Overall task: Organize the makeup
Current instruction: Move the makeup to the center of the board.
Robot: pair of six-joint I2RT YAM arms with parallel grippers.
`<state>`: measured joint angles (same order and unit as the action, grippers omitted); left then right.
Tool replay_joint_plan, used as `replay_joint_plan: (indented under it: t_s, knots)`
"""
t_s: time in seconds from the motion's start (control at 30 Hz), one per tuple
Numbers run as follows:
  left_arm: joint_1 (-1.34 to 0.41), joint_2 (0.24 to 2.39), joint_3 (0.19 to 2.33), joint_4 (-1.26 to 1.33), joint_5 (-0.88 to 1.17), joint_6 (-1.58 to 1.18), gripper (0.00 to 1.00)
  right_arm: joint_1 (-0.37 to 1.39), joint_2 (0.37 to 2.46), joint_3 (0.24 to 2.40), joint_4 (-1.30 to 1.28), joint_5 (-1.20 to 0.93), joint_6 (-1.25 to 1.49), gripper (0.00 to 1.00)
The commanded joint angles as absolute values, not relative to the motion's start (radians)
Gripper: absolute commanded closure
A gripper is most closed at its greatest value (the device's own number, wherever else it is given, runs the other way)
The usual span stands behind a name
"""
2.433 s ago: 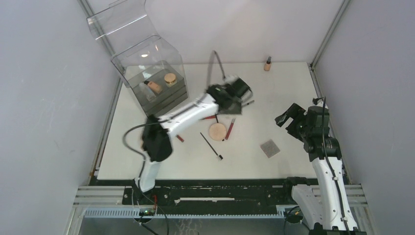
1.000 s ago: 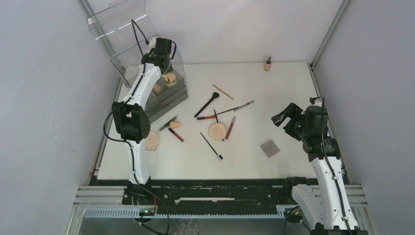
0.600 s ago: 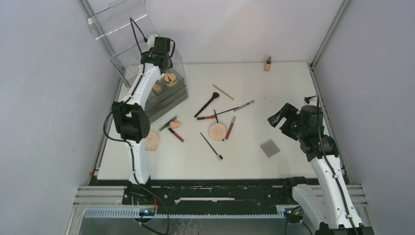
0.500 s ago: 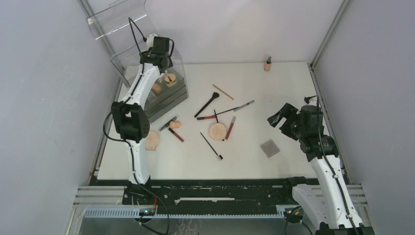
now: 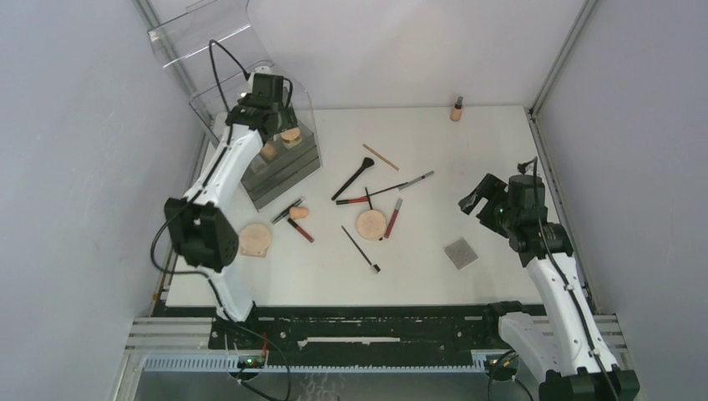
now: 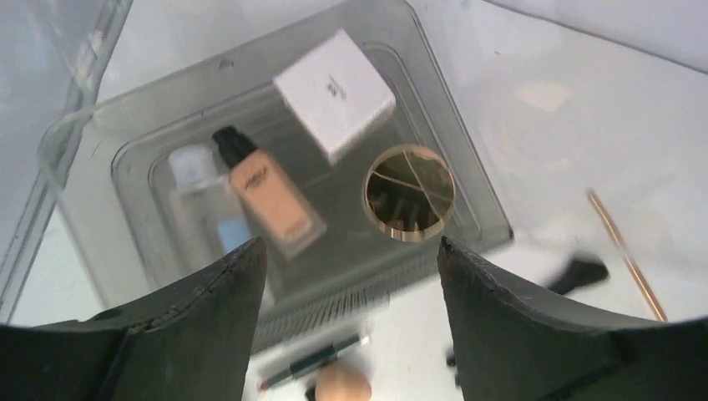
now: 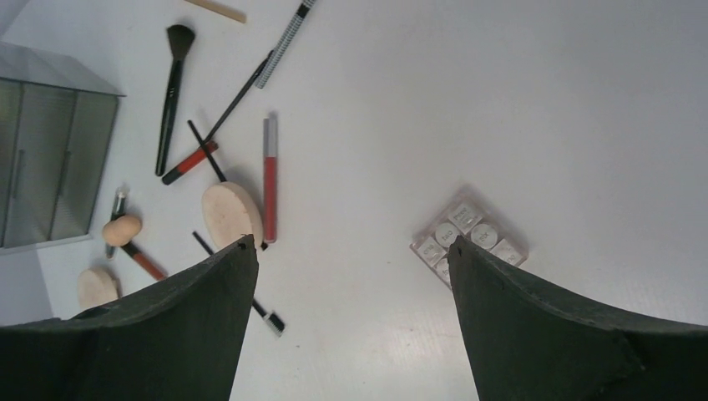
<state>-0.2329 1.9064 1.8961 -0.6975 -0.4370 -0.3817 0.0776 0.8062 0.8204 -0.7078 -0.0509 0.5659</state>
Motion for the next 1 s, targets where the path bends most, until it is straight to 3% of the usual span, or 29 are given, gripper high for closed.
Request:
replay_joint_plan:
  t_s: [0.0, 0.17, 0.3, 0.57, 0.97]
  knots:
    - [-0.275, 1.620, 1.686, -0.586, -0.392, -0.345, 0.21, 0.081, 0.856, 0.877, -0.661, 0.015, 0.527, 0.10]
    - [-0.350, 1.368, 1.434, -0.508, -0.239, -0.404, 0.22, 0.072, 0.917, 0.944, -0.628, 0.042, 0.472, 0.10]
    - [-0.503, 1.226, 1.277, -0.482, -0.281, -0.409, 0.22, 0.008, 0.995, 0.986, -0.533, 0.013, 0.461, 0.10]
    - [-0.688, 1.028, 0.998, -0.416, -0.293, -0.452, 0.22, -0.015, 1.349, 1.243, -0.440, 0.058, 0.460, 0.09]
    - [-0.789, 0.967, 0.886, -0.400, -0.240, -0.478, 0.17, 0.016, 2.170, 2.167, -0.640, 0.110, 0.360, 0.11]
